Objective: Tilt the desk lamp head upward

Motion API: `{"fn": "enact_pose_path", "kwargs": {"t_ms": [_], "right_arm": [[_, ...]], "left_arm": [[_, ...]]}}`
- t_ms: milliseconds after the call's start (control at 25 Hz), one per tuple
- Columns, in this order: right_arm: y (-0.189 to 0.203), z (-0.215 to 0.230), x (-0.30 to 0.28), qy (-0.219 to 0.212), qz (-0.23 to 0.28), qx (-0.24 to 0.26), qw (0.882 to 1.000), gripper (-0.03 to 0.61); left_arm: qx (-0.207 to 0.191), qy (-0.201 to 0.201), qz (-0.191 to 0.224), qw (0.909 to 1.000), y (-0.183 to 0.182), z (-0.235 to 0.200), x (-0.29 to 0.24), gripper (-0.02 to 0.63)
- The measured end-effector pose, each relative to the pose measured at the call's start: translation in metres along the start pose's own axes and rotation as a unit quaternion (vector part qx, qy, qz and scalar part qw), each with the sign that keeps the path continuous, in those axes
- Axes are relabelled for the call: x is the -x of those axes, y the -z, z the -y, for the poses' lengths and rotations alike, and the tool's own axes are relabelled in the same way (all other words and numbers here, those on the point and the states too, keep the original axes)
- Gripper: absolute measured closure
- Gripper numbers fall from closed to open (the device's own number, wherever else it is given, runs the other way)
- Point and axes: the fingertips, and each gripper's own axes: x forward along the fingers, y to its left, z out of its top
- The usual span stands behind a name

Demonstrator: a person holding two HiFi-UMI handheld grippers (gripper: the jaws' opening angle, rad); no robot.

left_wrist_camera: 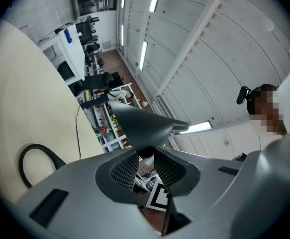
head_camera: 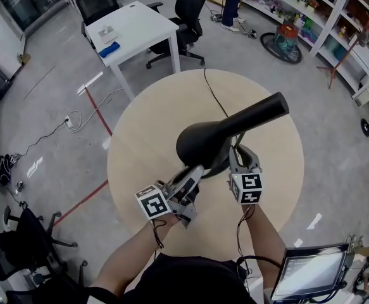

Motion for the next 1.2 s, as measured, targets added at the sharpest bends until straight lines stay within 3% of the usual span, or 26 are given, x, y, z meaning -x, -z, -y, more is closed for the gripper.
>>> {"fn": "enact_pose_path", "kwargs": {"t_ms": [200, 480, 1200], "right_arm": [[0.001, -0.001, 0.002, 0.008, -0.001, 0.018, 1.000, 0.529], [0.001, -0.001, 0.001, 0.007, 0.001, 0.024, 1.000, 0.531], [0.002, -0.001, -0.001, 0.001, 0.003, 0.032, 0.999, 0.532]], "left_arm": [[-0.014, -0.006, -0.011, 0.9998, 0.000, 0.001, 0.002, 0.514], [-0.065, -0.020, -0.025, 0.9974, -0.013, 0.006, 0.007, 0.513], [-0.165, -0.047, -0.005, 0.9851, -0.059, 0.034, 0.024, 0.517]]}}
